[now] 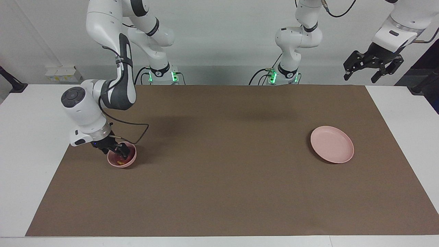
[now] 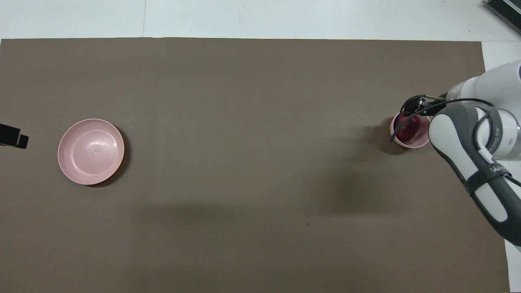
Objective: Move apple from plate to bowl
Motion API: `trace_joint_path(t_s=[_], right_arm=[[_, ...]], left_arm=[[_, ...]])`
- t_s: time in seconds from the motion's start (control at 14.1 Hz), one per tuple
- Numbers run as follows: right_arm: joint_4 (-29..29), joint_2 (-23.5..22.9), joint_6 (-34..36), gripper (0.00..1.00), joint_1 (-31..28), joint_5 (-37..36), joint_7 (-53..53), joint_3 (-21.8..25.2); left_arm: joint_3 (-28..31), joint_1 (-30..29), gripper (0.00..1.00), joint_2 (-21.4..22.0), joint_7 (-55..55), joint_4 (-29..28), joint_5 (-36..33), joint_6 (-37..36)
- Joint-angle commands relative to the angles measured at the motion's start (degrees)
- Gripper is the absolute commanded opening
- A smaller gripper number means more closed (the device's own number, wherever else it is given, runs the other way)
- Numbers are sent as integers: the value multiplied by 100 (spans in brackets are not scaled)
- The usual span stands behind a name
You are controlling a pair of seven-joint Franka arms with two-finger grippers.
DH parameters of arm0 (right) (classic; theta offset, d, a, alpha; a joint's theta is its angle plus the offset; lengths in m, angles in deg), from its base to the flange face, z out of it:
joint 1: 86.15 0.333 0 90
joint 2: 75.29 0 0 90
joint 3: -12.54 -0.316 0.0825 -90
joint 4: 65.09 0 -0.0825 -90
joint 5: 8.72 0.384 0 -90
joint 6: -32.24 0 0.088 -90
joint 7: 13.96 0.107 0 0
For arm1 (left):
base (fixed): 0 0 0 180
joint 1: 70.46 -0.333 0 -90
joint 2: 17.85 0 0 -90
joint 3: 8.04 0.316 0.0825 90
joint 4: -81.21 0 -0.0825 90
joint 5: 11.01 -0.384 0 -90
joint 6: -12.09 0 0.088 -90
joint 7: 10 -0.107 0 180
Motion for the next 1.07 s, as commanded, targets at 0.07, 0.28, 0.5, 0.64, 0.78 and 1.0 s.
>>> trace_joint_path(t_s=[0.07,0.28,0.5,0.64,0.78,1.0], right_arm=[[307,641,1075,100,2,-124,-476,-43],[449,1097,1806,100,20,-195,-504,-104],[449,1633,2203,100,230,-125,-407,-130],[475,1872,2579,100,257,-72,-293,-139],[799,1925,3167,100,257,86,-266,-130],[1310,1872,3846,100,266,113,-249,-130]], left_arm=[[-43,-70,100,31,22,48,-50,-80],[-43,-70,100,31,22,48,-50,-72],[-43,-70,100,31,14,48,-50,-72],[-43,-70,100,31,22,48,-50,-72],[-43,-70,100,31,22,48,-50,-72],[-43,-70,100,31,13,48,-50,-72]])
